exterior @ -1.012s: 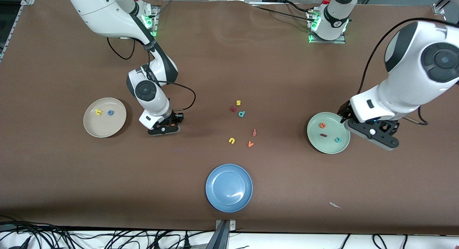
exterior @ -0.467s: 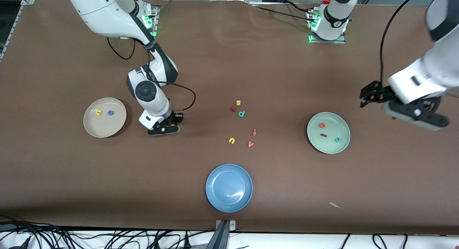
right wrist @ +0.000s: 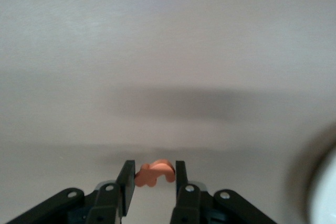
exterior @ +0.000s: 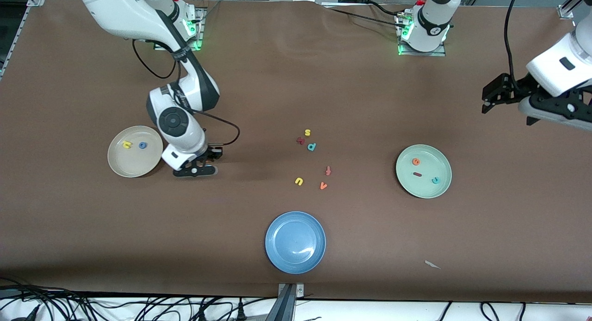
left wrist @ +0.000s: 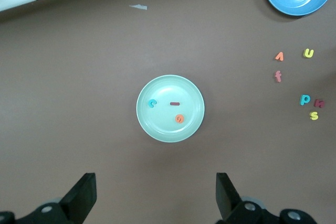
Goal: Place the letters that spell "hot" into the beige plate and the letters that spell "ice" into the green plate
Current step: 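Carry the orange letter to the beige plate and open the right gripper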
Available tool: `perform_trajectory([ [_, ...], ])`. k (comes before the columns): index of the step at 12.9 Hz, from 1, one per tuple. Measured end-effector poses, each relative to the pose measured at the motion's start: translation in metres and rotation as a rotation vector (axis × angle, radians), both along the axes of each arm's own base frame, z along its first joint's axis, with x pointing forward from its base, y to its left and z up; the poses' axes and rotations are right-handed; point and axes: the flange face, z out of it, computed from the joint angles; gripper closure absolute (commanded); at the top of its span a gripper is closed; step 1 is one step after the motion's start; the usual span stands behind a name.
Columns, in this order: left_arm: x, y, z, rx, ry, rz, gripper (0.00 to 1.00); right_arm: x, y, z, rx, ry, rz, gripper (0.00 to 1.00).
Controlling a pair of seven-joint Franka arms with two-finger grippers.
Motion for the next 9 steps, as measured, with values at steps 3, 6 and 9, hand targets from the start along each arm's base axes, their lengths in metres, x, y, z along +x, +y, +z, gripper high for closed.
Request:
perform_trajectory([
  [3,-0.013,0.001,-0.005,0.006,0.02,0.003,0.0,0.01,-0.053,0.028,-0.058,0.048,0.001,0.82],
  [6,-0.021,-0.017,-0.008,0.009,0.028,-0.016,0.0,0.013,-0.122,0.043,-0.11,0.133,0.002,0.82],
  [9,-0.023,-0.018,-0.005,0.008,0.024,-0.016,0.0,0.009,-0.194,0.037,-0.129,0.194,0.034,0.82],
])
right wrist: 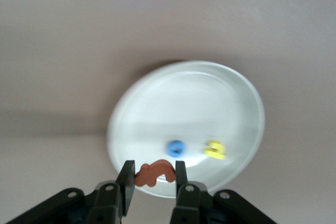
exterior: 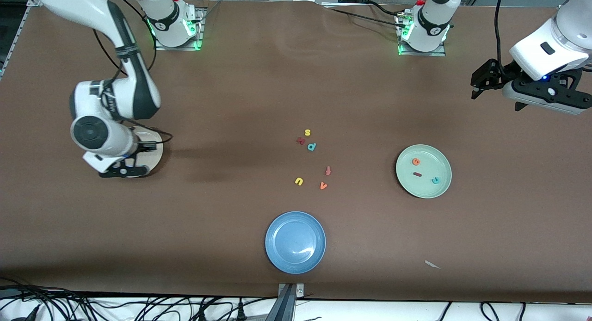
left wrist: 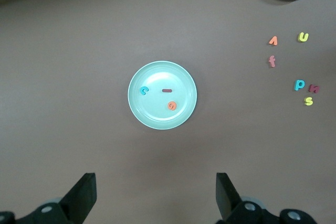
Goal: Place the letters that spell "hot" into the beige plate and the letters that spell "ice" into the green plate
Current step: 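Carry the orange letter to the beige plate and open the right gripper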
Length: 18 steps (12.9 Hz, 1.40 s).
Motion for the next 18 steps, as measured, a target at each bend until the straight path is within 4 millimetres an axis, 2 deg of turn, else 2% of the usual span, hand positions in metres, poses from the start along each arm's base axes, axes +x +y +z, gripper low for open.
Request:
perform_trajectory([
  [2,0.0,0.002,0.0,0.0,0.001,0.007,0.0,-0.005,-0.034,-0.011,0.001,0.017,0.022,0.82],
  [5,-0.001,-0.007,-0.003,0.001,0.005,0.022,0.0,-0.004,-0.064,-0.043,0.017,0.0,0.059,0.81],
  [8,-0.003,-0.011,-0.004,0.003,0.015,0.051,0.0,-0.008,-0.077,-0.071,0.043,0.027,0.052,0.78],
  [9,-0.004,-0.009,-0.005,0.006,0.026,0.056,0.0,-0.009,-0.076,-0.075,0.045,0.032,0.053,0.69],
  [10,-0.004,-0.008,-0.005,0.006,0.028,0.059,0.0,-0.009,-0.074,-0.075,0.049,0.032,0.052,0.57],
  [12,-0.005,-0.007,-0.004,0.006,0.029,0.062,0.0,-0.008,-0.073,-0.075,0.059,0.028,0.043,0.21],
  [13,-0.005,-0.007,-0.005,0.007,0.031,0.062,0.0,-0.007,-0.072,-0.075,0.067,0.023,0.034,0.1],
  [14,-0.005,-0.007,-0.005,0.007,0.032,0.062,0.0,-0.005,-0.071,-0.072,0.081,0.013,0.019,0.05],
  [16,-0.006,-0.014,-0.005,0.007,0.033,0.05,0.0,0.004,-0.068,-0.057,0.103,-0.02,-0.001,0.02],
  [18,-0.008,-0.02,-0.005,0.008,0.033,0.04,0.0,0.016,-0.064,-0.022,0.121,-0.04,-0.032,0.02],
])
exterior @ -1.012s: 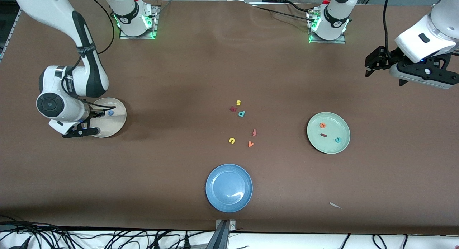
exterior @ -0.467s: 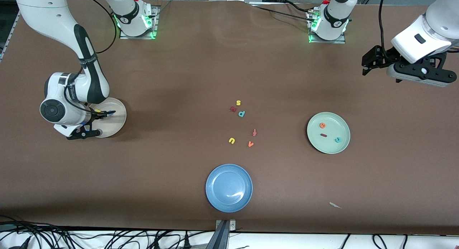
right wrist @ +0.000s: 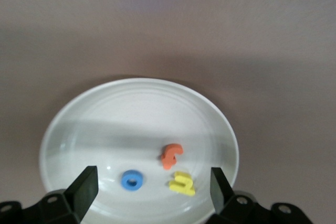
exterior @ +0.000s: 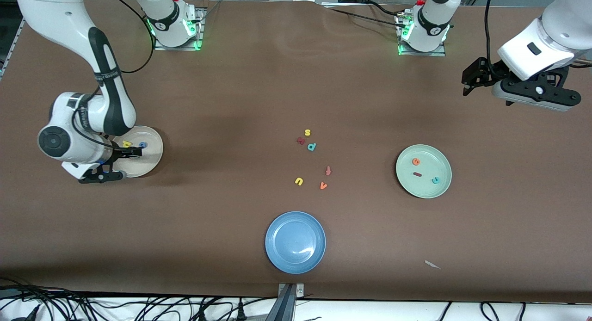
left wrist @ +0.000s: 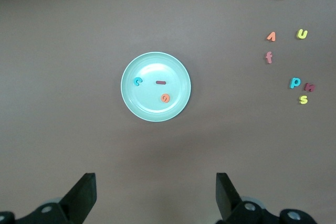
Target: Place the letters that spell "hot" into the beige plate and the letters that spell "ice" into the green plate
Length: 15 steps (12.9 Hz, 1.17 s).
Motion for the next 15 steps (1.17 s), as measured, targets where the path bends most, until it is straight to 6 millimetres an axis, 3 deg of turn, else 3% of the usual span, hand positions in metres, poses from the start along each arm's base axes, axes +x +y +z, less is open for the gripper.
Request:
perform_trajectory([
  [4,0.0,-0.001,0.0,0.0,0.0,-0.001,0.0,0.017,0.008,0.124,0.021,0.001,-0.082,0.01],
  [6,0.0,-0.002,0.0,0.0,0.0,-0.002,0.0,0.016,0.014,0.191,0.029,-0.016,-0.122,0.01],
  [8,0.0,-0.002,0.0,0.0,0.0,-0.004,0.0,0.009,0.019,0.241,0.04,-0.041,-0.134,0.01],
  [11,-0.001,-0.003,0.001,0.0,-0.002,-0.001,0.0,-0.004,0.015,0.282,0.056,-0.086,-0.148,0.01],
  [15,0.0,0.003,0.004,-0.001,-0.009,0.023,0.0,-0.017,0.01,0.315,0.056,-0.143,-0.273,0.01],
])
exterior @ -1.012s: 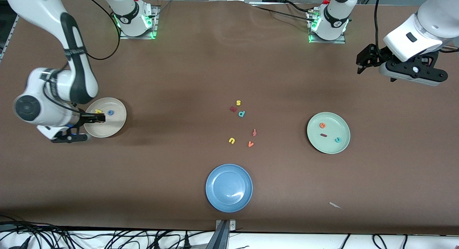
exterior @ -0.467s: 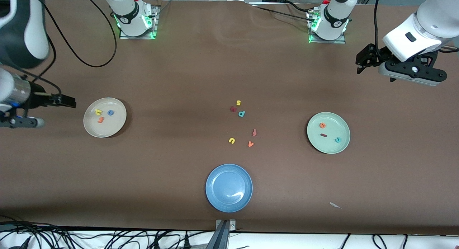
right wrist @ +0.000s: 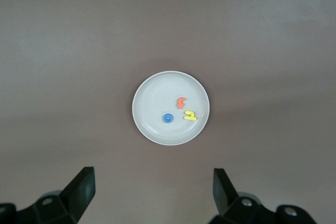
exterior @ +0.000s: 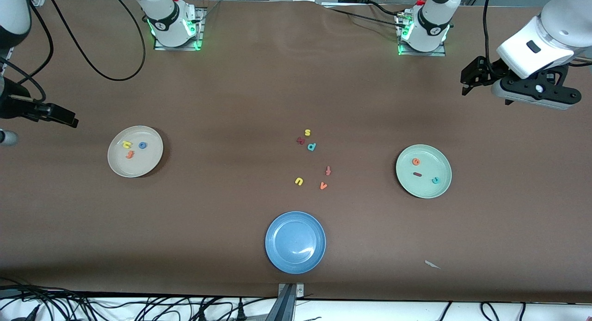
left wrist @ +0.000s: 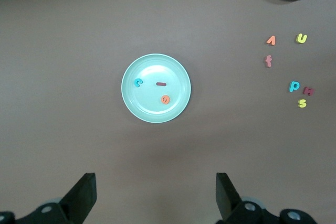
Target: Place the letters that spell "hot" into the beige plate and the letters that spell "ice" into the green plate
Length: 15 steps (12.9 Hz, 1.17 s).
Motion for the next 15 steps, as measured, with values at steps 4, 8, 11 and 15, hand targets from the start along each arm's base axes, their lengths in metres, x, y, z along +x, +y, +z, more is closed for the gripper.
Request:
perform_trajectory([
  [4,0.0,0.0,0.0,0.0,0.0,0.004,0.0,0.0,0.007,0.0,0.004,0.0,-0.005,0.01],
  [8,0.0,0.0,0.0,0.0,-0.001,0.004,0.0,-0.001,0.004,0.004,0.018,-0.009,-0.001,0.01],
  [11,0.0,0.0,0.0,0.0,-0.001,0.005,0.0,-0.005,0.002,0.014,-0.003,-0.03,0.004,0.01],
  [15,0.0,-0.004,-0.002,0.001,0.004,-0.003,0.0,-0.009,0.01,0.022,-0.008,-0.057,0.023,0.0],
])
